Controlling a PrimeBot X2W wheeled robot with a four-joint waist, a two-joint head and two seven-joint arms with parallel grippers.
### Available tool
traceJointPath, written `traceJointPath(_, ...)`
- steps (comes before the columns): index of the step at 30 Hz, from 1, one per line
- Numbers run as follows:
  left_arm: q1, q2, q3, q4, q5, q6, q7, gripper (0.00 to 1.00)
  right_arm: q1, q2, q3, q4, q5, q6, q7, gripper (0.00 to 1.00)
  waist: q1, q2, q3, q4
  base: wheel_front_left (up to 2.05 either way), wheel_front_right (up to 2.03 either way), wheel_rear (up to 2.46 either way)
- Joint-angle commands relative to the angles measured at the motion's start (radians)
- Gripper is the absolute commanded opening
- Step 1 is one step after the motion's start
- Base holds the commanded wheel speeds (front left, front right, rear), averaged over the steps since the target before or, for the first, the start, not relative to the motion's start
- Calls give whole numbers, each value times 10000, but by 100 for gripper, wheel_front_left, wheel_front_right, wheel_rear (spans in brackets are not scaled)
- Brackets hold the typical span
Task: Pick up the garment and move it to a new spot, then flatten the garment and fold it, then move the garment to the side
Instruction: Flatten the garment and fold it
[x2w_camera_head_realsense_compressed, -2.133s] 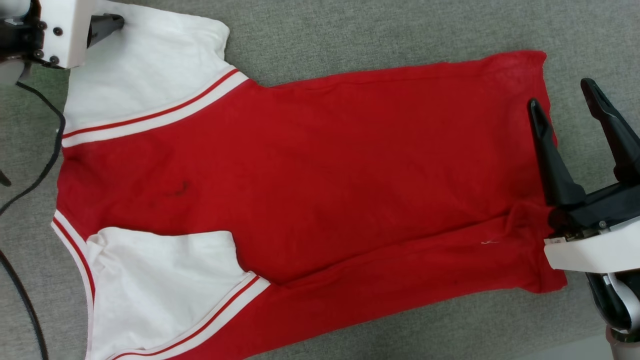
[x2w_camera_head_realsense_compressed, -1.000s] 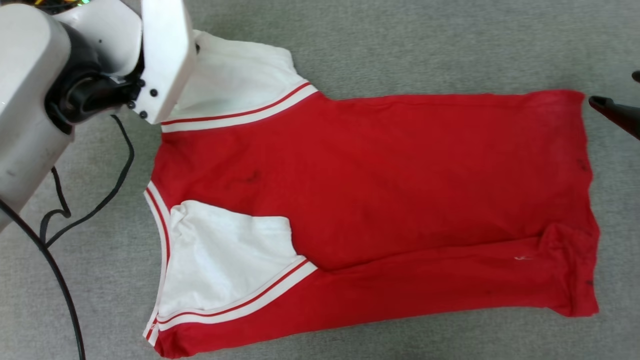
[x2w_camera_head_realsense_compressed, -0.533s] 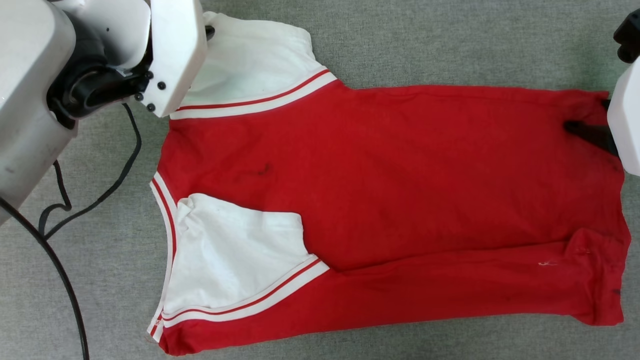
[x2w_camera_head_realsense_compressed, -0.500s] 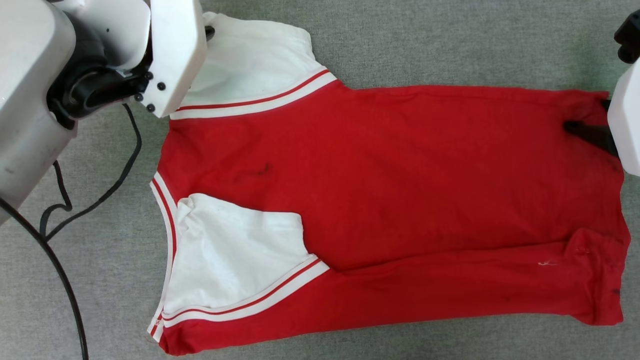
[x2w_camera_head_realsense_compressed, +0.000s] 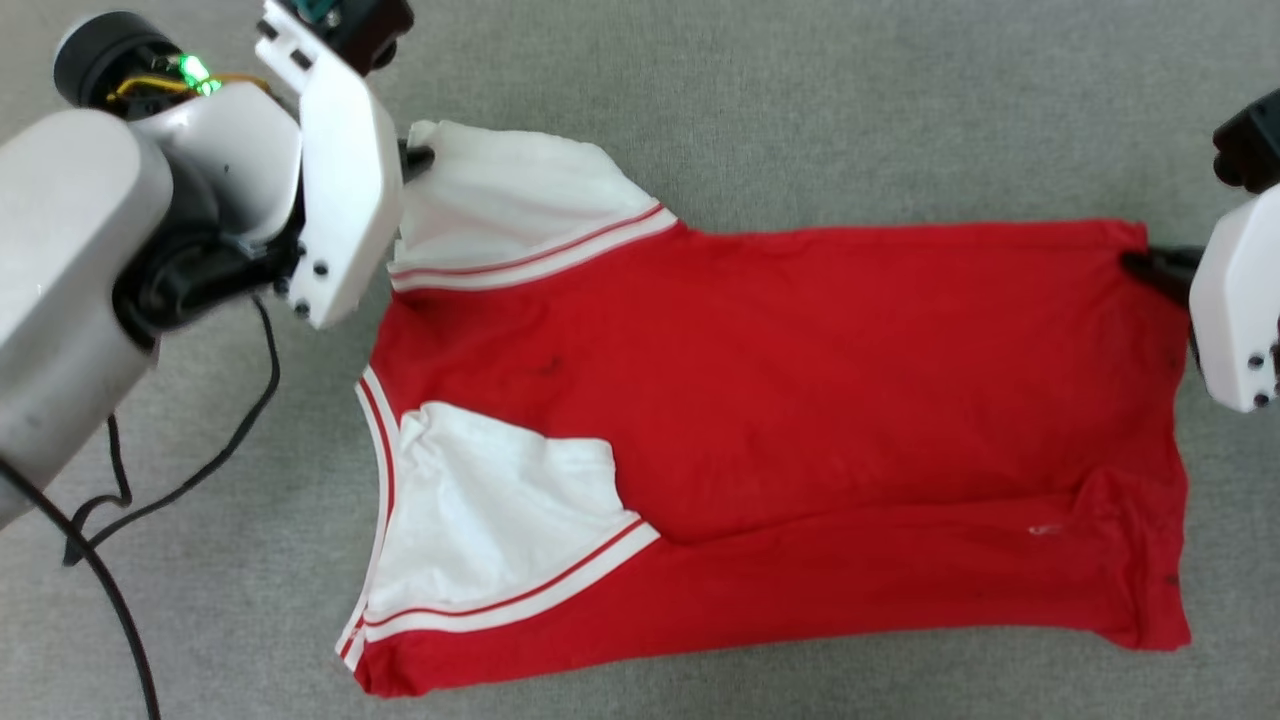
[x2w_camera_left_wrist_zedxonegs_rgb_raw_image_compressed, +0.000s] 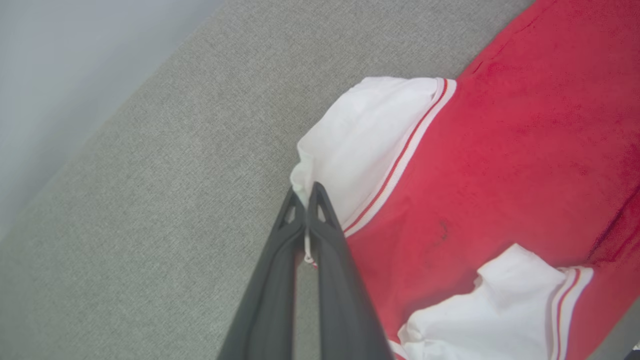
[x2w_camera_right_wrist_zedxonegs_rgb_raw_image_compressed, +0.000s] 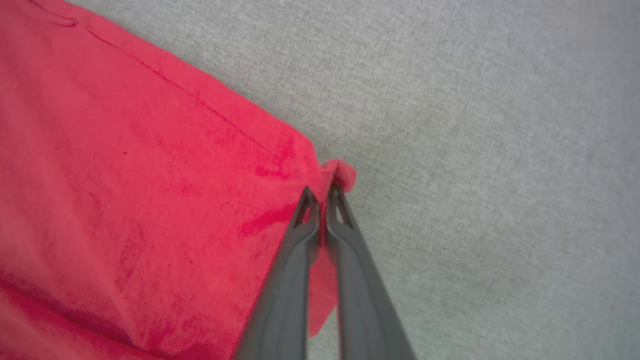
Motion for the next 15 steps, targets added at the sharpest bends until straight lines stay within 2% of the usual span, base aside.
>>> traceJointPath(1,355,196,-40,-175,-129,1,-146,0,346,-148,124,-98,83,-3,-283,0,0,0,-689,35,0,0,0)
traceJointPath(5,1153,641,-161,-762,-278,93,-506,0,954,-424,302,-285,268,-3,-924,0,0,0,-1348,17,0,0,0)
traceJointPath(11,2330,1236,-394,-1734,-429,471,-963,0,1771,-707,508,-542,394,-3,-1491,0,0,0,-1961,1,0,0,0)
traceJointPath(15,3264,1779,-572,-2447,-557,948,-1301,0,2465,-792,638,-705,397,-3,-1877,0,0,0,-2297,-7,0,0,0)
